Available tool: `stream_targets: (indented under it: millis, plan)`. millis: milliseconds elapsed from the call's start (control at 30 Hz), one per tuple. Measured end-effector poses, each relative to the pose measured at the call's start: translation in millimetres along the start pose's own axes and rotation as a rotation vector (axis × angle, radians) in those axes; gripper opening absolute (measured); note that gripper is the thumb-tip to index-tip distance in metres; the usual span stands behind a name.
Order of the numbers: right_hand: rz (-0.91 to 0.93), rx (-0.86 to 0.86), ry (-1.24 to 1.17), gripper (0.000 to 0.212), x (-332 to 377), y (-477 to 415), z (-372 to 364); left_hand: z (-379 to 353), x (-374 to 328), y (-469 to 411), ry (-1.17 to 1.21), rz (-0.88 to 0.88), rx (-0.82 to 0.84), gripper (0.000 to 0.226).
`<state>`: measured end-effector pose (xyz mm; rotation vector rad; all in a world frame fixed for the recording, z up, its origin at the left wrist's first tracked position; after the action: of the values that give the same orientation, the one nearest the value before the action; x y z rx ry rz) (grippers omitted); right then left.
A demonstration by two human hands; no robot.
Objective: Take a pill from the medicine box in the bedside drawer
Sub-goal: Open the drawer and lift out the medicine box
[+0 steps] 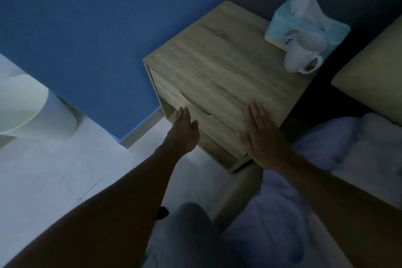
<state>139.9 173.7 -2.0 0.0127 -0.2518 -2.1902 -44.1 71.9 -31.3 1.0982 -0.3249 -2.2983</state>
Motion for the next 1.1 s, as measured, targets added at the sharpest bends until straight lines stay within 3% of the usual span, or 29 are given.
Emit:
stream_targets:
  millis: [367,533,800,1100]
  plan:
    - [-0.045,-0.064,0.054,0.073,-0.1,-1.6,4.4,-16.8,-3.5,-44.6,0.511,-0.038,-0.194,0.071]
    - [-0.034,-0.064,0.022,0.074,-1.0,-2.6,4.9,-8.5,-6.5,-50.9,0.621,-0.072,-0.297,0.066]
    - [-0.029,-0.093,0.02,0.075,-7.0,-6.8,-4.6,-17.5,-1.3,-59.1,0.724,0.01,-0.194,0.084]
    - [-0.043,-0.043,0.038,0.077,-5.7,-9.9,-7.6,-16.0,39.6,-24.5,0.759,0.043,-0.164,0.074]
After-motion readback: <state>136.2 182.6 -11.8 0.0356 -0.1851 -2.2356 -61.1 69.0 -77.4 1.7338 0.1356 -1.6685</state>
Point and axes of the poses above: each hand's wrist, its own y-axis away from the middle knuckle, its own z-axis out of the back of the hand, x = y × z, the point moved 9 cm from there along -y, towards the middle knuckle, and after that the axes turned 8 degrees about x, right-handed, at the moved point
